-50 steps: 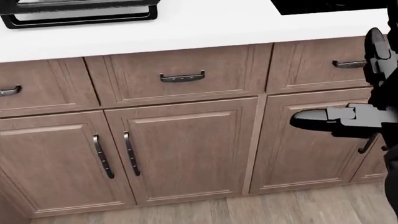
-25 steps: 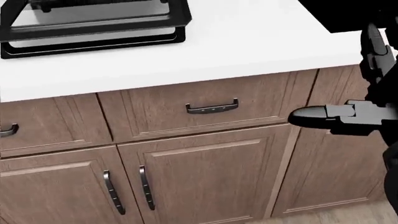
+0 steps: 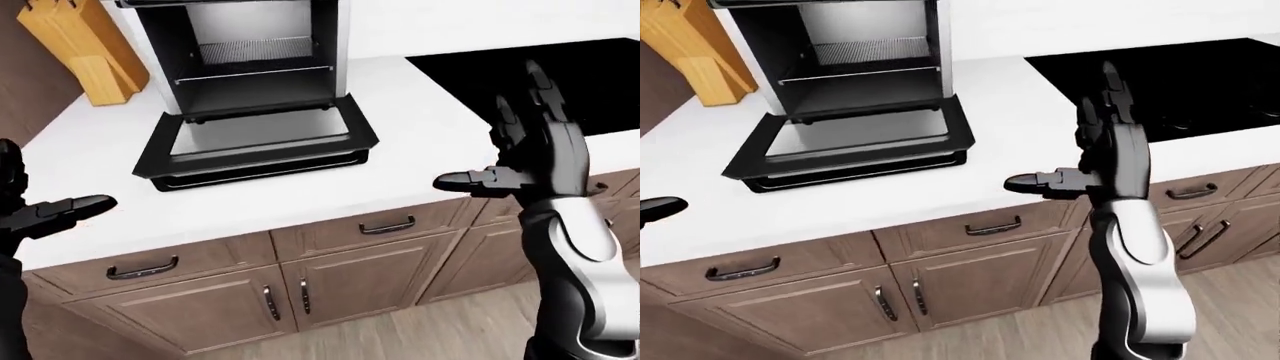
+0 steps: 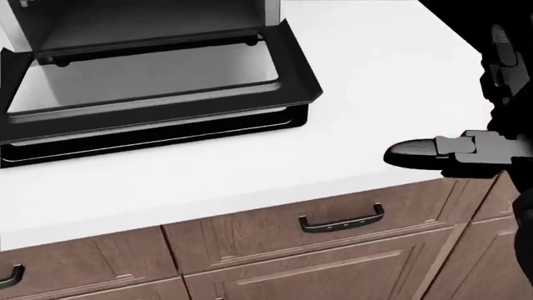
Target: Close the toaster oven door.
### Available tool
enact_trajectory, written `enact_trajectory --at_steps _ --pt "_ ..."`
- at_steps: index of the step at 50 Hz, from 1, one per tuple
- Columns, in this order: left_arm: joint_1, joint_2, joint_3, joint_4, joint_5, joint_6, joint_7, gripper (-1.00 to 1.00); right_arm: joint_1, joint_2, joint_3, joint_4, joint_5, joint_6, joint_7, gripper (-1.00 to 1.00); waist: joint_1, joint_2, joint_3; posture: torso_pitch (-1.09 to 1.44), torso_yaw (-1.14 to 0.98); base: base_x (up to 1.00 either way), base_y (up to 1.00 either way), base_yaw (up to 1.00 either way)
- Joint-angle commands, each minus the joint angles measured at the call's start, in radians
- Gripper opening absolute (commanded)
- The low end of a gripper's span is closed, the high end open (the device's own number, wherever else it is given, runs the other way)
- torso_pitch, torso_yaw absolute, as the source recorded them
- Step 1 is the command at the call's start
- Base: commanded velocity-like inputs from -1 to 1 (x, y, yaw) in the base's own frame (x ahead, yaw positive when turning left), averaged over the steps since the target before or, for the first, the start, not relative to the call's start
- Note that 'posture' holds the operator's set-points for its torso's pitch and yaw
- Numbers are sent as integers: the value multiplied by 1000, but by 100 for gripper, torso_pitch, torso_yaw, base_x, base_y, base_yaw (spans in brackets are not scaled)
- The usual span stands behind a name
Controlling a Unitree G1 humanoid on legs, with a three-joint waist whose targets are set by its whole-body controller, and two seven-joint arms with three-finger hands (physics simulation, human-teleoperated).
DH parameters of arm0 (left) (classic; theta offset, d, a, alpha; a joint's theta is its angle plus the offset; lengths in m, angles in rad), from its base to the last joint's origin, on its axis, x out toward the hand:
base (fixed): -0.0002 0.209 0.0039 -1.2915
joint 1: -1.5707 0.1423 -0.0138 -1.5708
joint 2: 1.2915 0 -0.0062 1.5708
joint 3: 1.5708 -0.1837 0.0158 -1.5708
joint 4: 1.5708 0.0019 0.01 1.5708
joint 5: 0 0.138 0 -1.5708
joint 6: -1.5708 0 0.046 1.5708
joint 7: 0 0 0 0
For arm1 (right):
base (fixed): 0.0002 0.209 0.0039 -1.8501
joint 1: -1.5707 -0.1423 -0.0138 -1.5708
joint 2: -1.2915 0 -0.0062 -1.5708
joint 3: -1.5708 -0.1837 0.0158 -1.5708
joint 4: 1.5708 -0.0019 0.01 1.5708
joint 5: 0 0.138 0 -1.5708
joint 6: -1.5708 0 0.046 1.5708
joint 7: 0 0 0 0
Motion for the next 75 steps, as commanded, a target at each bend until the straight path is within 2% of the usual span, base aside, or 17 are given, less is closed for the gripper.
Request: enact_trajectory --at_steps 1,2,4,8,12,14,15,16,18,24,29,31,32,35,41,67,75 --pt "-17 17 5 -29 -4 -24 -1 100 -15 -10 -11 -16 -3 -25 -2 100 -4 -13 -25 0 0 32 29 0" --pt "-17 17 6 -29 -5 -24 -1 100 -14 -9 -10 -16 -2 -25 -2 100 -12 12 -21 0 0 33 29 0" --pt "-15 16 6 -26 -4 -27 -2 100 -15 -9 -10 -15 -2 -26 -3 100 -17 -5 -6 0 0 32 29 0" --pt "-17 18 6 -25 -5 -27 -2 100 -17 -10 -12 -19 2 -22 -4 100 -31 8 -20 0 0 27 28 0" --pt "-18 20 6 -24 -7 -26 -1 100 -18 -10 -12 -25 6 -16 -7 100 -43 65 -11 0 0 26 29 0" --pt "-17 21 7 -23 -7 -26 -1 100 -18 -11 -12 -27 8 -16 -8 100 -28 135 -40 0 0 18 31 0" --pt "-19 22 7 -22 -8 -26 0 100 -25 -11 -15 -26 12 -15 -12 100 -26 112 -44 0 0 17 31 0" --pt "-18 22 7 -22 -9 -25 0 100 -24 -12 -15 -26 14 -17 -12 100 -24 121 -22 0 0 12 19 0" --pt "-15 22 10 -26 -10 -24 -1 100 -18 -11 -14 -30 18 -20 -10 100 -14 121 -12 0 0 4 2 0" --pt "-18 31 22 -25 -21 -18 0 100 -33 -25 -24 -36 32 -8 -22 100 -21 73 6 0 0 0 0 0" --pt "-18 39 26 -25 -27 -21 2 100 -64 -32 -41 -25 64 18 -55 100 -12 25 4 0 0 0 0 0" --pt "-19 41 30 -23 -28 -25 3 100 -102 -47 -75 -9 129 55 -99 100 4 -5 -14 0 0 0 0 0" --pt "-21 45 35 -22 -33 -28 4 100 -110 -62 -62 10 100 23 -128 100 5 27 -1 0 0 0 0 0" --pt "-25 58 49 -16 -51 -21 9 100 -124 -91 -70 26 132 43 -145 100 6 38 -16 0 0 0 0 0" --pt "-22 97 92 24 -85 -42 13 100 -155 -162 -105 96 192 36 -169 100 -6 54 -14 0 0 0 0 0" --pt "6 159 139 155 -93 -90 10 100 -146 -203 -106 222 142 -17 -128 100 -23 58 -16 0 0 0 0 0" --pt "9 160 141 159 -87 -95 2 100 -150 -210 -50 315 -46 -142 -63 100 -24 60 -19 0 0 0 0 0"
